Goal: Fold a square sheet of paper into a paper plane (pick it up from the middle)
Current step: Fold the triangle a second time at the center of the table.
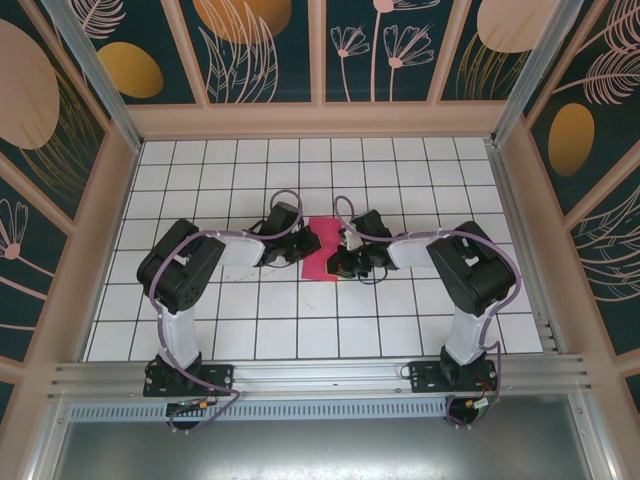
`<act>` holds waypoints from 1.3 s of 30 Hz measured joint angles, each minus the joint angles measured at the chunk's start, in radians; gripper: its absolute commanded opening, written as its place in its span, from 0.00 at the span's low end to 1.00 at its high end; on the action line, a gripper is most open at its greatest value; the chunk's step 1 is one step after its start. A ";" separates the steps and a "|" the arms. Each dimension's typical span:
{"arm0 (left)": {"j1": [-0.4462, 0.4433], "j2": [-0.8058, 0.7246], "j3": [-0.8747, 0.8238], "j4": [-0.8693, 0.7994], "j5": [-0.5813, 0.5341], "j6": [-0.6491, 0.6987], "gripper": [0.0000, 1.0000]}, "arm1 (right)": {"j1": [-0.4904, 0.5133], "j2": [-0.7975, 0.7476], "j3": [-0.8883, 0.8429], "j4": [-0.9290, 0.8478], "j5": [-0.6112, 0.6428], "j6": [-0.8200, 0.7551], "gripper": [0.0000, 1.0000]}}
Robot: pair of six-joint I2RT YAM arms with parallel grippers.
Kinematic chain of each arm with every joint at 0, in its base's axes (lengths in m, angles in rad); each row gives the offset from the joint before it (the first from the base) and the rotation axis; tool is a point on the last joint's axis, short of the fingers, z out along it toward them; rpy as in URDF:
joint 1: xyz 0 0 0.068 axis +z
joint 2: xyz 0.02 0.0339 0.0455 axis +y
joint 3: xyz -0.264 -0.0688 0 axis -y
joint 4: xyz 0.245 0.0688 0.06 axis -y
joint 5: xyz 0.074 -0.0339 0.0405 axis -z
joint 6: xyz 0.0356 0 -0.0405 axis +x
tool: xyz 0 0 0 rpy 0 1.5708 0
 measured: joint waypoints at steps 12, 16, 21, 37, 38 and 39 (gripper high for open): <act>0.051 0.000 0.000 0.003 -0.005 0.082 0.12 | -0.001 0.000 0.000 0.000 0.000 0.000 0.00; 0.066 0.000 0.000 0.003 -0.008 0.095 0.13 | -0.001 0.000 0.000 0.000 0.000 0.000 0.00; 0.074 -0.013 0.000 -0.004 -0.015 0.112 0.17 | -0.001 0.000 0.000 0.000 -0.001 0.000 0.00; 0.016 -0.121 -0.069 0.162 0.139 0.017 0.15 | -0.001 0.000 0.001 -0.001 -0.001 0.000 0.00; 0.007 -0.098 -0.072 0.164 0.145 0.007 0.15 | -0.001 0.000 0.001 -0.001 -0.001 0.000 0.00; 0.002 -0.077 -0.073 0.164 0.145 0.000 0.14 | -0.001 0.000 0.001 -0.001 -0.001 0.000 0.00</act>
